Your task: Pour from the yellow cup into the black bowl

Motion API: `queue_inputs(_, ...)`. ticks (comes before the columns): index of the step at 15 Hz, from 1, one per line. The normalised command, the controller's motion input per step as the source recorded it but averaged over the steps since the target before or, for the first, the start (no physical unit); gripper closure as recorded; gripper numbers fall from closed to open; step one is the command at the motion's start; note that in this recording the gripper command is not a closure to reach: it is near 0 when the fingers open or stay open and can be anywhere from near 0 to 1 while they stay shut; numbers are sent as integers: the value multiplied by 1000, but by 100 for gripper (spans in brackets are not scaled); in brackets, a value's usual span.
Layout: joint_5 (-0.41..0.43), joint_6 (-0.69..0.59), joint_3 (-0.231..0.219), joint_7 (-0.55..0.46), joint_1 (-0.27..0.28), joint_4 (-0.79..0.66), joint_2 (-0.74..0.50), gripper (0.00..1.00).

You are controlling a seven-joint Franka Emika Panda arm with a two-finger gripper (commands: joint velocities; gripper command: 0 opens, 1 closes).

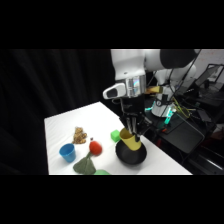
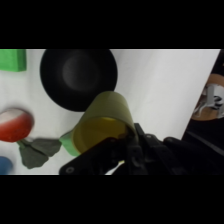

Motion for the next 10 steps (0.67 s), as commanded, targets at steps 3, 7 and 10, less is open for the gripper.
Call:
queue_inputs(3, 688, -524, -45, -874, -201, 228, 202, 15)
queue_inputs(7, 400, -712, -68, -557, -205, 288, 264, 15)
queue_inputs(10, 223, -587, -38, -201, -101, 270, 296, 15)
